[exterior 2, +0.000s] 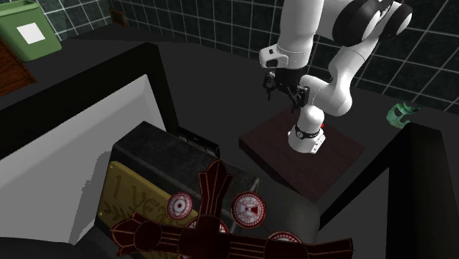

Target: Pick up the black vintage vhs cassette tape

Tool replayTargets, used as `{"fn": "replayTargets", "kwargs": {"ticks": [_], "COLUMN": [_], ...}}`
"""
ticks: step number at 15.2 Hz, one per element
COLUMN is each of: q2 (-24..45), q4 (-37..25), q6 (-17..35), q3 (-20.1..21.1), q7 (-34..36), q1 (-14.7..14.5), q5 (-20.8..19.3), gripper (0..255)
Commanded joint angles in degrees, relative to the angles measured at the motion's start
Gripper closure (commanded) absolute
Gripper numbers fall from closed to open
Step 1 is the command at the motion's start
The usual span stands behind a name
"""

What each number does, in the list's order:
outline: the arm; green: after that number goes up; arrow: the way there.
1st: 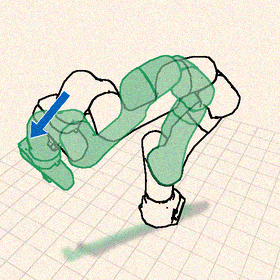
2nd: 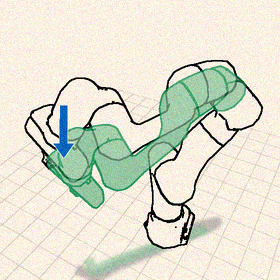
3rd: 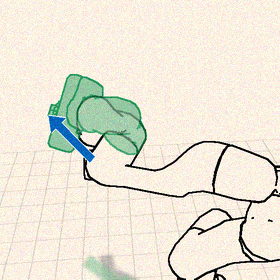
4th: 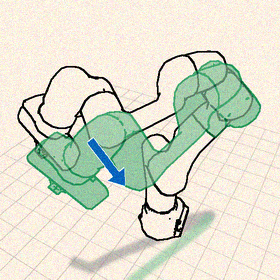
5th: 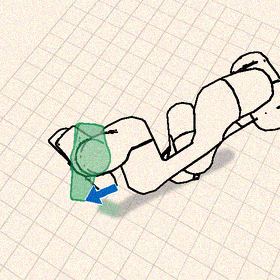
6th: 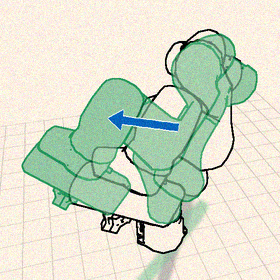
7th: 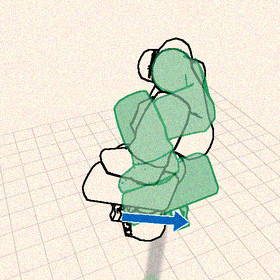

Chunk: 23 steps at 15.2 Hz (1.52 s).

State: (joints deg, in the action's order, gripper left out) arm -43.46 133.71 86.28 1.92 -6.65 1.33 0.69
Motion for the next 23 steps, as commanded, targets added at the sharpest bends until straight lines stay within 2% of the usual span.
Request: {"fn": "replayTargets", "kwargs": {"ticks": [1, 6, 12, 17, 23], "q2": [0.00, 10.01, 22.15, 31.66, 41.74], "q4": [0.00, -3.90, -10.66, -17.31, -25.57], "q6": [0.00, 6.98, 13.43, 17.12, 19.87], "q3": [0.00, 3.56, 6.12, 6.72, 5.41], "q7": [0.00, 13.83, 29.90, 42.73, 57.10], "q1": [0.00, 4.16, 8.87, 12.27, 15.36], "q5": [0.00, 2.07, 2.18, 0.95, -0.95], "gripper": [0, 0, 0, 0, 0]}}
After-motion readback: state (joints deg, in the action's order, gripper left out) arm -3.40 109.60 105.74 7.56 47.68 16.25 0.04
